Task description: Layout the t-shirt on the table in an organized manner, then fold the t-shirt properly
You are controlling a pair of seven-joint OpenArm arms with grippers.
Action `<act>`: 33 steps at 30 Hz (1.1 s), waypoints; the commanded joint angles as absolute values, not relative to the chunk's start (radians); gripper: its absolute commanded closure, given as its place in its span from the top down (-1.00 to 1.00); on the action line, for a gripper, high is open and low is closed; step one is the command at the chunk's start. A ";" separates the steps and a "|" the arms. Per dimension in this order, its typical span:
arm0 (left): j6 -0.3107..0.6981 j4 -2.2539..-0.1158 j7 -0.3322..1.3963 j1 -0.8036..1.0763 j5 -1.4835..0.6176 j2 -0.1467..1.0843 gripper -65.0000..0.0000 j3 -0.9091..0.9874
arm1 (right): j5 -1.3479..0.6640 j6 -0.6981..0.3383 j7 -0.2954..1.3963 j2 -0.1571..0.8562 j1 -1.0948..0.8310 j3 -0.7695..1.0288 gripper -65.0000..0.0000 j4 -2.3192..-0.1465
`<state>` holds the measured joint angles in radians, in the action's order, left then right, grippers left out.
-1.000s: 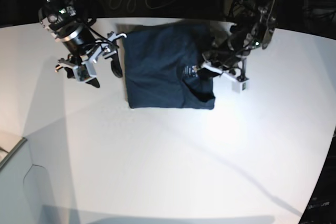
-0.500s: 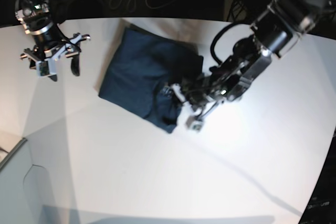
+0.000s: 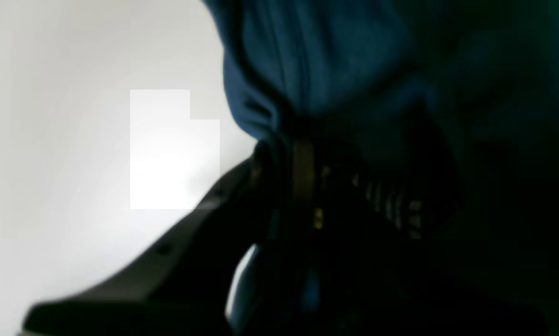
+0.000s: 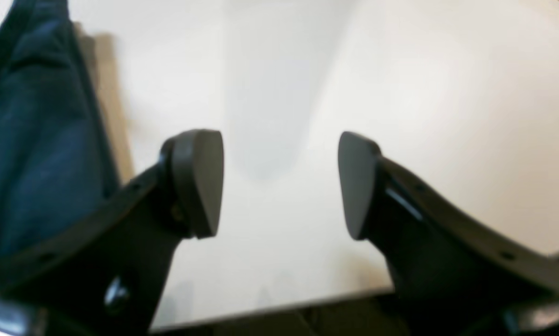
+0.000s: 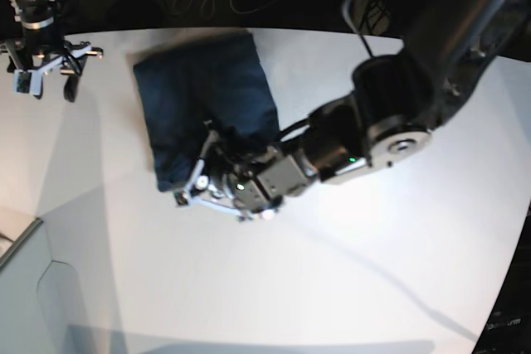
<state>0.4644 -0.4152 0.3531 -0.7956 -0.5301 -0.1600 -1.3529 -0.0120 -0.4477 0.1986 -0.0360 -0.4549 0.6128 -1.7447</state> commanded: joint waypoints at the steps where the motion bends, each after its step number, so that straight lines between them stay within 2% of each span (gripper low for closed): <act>1: 0.472 -0.407 0.341 -0.819 -0.487 -0.157 -0.98 -1.351 | -0.024 -0.450 0.171 -0.041 -0.455 0.631 0.19 -1.764; 4: 0.472 -0.420 0.332 -0.817 -0.387 -0.157 -0.98 -1.348 | -0.024 -0.450 0.171 -0.068 -0.461 0.664 0.19 -1.765; 12: 0.470 -0.463 0.331 -0.819 -0.375 -0.157 -0.97 -1.348 | -0.024 -0.450 0.171 -0.094 -0.473 0.687 0.19 -1.771; 15: 0.470 -0.464 0.331 -0.819 -0.375 -0.157 -0.70 -1.348 | -0.024 -0.450 0.171 -0.105 -0.473 0.687 0.19 -1.788; 21: 0.470 -0.509 0.331 -0.831 -0.377 -0.157 0.25 -1.340 | -0.024 -0.450 0.171 -0.107 -0.475 0.684 0.19 -1.817; 23: 0.470 -0.545 0.338 -0.846 -0.375 -0.157 0.46 -1.287 | -0.024 -0.450 0.171 -0.107 -0.475 0.684 0.19 -1.821; 25: 0.470 -0.601 0.338 -0.851 -0.375 -0.139 0.54 -1.193 | -0.024 -0.450 0.171 -0.107 -0.475 0.682 0.19 -1.821; 28: 0.470 -0.690 0.340 -0.854 -0.375 -0.071 0.54 -1.024 | -0.024 -0.450 0.171 -0.107 -0.473 0.682 0.19 -1.819; 33: 0.470 -0.802 0.341 -0.843 -0.380 0.041 0.54 -0.848 | -0.024 -0.450 0.171 -0.107 -0.473 0.682 0.18 -1.814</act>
<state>0.4648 -0.7799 0.3660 -0.8120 -0.3653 0.0574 -0.8551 -0.0124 -0.4477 0.1982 -0.1139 -0.4679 0.6777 -1.7992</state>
